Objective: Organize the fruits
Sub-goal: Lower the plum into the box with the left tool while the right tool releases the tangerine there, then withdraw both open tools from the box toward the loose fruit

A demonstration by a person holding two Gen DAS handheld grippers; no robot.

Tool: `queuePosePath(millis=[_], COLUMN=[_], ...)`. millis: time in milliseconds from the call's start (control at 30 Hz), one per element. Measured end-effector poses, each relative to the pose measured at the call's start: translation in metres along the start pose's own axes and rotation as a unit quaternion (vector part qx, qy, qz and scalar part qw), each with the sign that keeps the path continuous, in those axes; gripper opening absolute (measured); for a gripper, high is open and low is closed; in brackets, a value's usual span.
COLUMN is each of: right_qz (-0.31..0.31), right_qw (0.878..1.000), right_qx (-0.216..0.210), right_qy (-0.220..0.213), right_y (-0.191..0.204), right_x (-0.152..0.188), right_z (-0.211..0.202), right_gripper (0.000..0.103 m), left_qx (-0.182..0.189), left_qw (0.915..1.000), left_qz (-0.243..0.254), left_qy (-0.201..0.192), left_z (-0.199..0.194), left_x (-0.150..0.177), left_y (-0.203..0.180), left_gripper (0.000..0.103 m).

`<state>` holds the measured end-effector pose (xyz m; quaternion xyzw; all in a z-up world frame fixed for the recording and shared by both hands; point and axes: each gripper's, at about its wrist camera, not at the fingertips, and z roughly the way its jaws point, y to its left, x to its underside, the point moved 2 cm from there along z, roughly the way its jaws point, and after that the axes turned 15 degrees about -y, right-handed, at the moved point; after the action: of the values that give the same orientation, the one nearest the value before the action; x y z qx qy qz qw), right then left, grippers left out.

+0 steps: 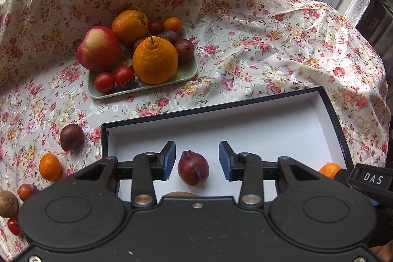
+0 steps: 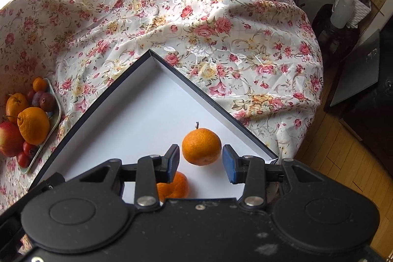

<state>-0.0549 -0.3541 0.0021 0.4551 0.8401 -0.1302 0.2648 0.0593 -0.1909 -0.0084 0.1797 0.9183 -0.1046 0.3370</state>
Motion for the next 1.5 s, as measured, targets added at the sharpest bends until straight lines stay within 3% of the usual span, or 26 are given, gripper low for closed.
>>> queuePosePath(millis=[100, 733, 1500], right_qz=[-0.005, -0.027, -0.095], right_qw=[1.0, 0.999, 0.989], right_qx=[0.003, -0.034, -0.101], right_qy=[-0.012, 0.027, 0.052], right_y=[0.004, 0.049, 0.159], right_x=[-0.002, 0.013, 0.069], right_z=[-0.002, -0.009, -0.039], right_gripper=[0.042, 0.042, 0.042], left_qx=[0.002, -0.019, -0.08], left_qw=[1.0, 0.9991, 0.988], left_qz=[-0.004, -0.021, -0.122], left_qy=[0.009, 0.032, 0.052], left_z=[0.003, 0.003, -0.027], left_x=[0.0, -0.002, 0.005], left_y=[0.002, 0.038, 0.171], left_gripper=[0.051, 0.051, 0.051])
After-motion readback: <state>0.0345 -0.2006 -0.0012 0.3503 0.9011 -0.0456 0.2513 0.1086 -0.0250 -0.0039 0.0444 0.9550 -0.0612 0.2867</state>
